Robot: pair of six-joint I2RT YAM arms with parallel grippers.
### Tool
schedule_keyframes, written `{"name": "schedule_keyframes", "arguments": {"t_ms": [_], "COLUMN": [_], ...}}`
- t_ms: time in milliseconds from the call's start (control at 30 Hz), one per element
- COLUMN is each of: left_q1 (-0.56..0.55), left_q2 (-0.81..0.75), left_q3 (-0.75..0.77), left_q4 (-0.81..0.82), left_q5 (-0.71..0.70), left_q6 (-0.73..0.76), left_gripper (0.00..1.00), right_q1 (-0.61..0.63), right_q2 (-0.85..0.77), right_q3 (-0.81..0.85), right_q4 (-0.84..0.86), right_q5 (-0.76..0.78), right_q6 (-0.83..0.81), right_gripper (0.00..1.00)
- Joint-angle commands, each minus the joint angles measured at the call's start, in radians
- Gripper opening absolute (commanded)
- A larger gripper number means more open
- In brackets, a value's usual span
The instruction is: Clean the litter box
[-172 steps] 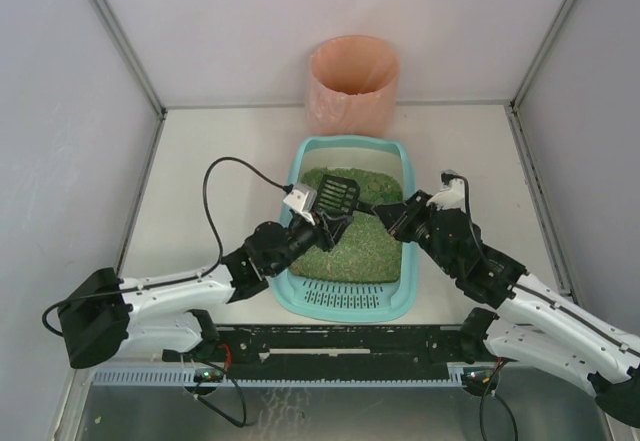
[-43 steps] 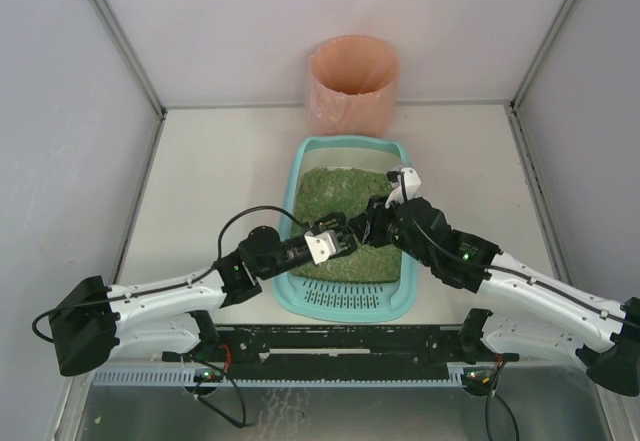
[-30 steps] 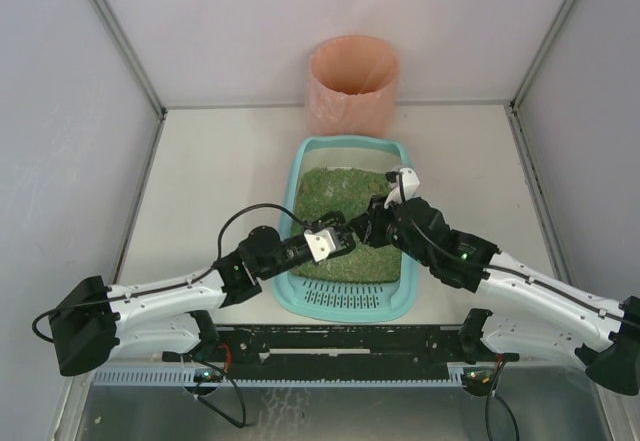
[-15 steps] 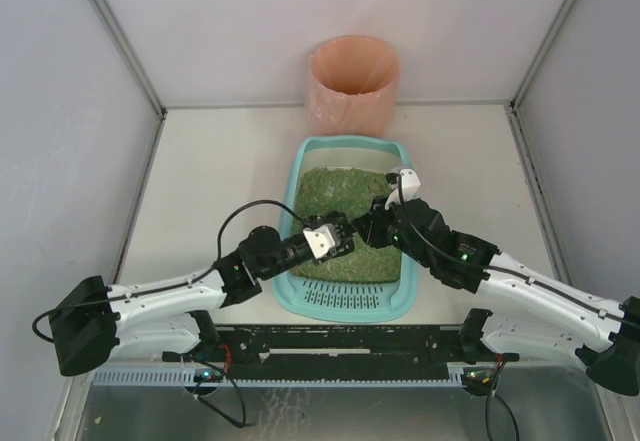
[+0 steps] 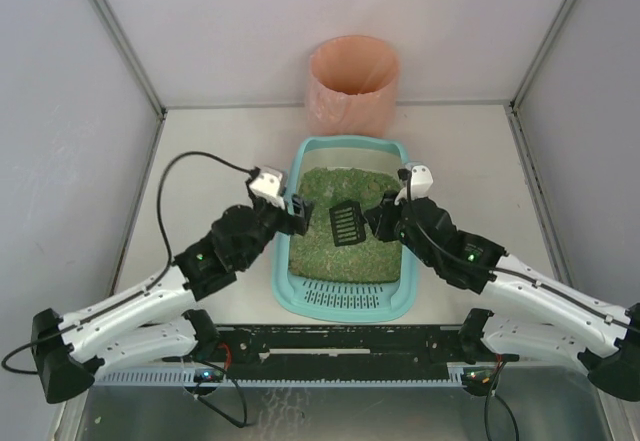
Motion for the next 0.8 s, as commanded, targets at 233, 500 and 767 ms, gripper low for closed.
{"name": "schedule_keyframes", "arguments": {"t_ms": [233, 500, 767], "left_q1": [0.237, 0.248, 0.265], "left_q2": [-0.167, -0.193, -0.322], "left_q3": [0.146, 0.226, 0.164], "left_q4": [-0.596, -0.776, -0.725], "left_q5": [0.014, -0.046, -0.263], "left_q6": [-0.275, -0.169, -0.189], "left_gripper": [0.81, 0.86, 0.87], "right_q1": [-0.048, -0.124, -0.116], "right_q2": [0.112, 0.283, 0.547], "right_q3": [0.147, 0.308, 0.603], "right_q4": [-0.073, -0.163, -0.368], "right_q5": [0.137, 0.118, 0.297], "right_q6": [-0.057, -0.282, -0.379], "right_gripper": [0.00, 0.00, 0.00]}}
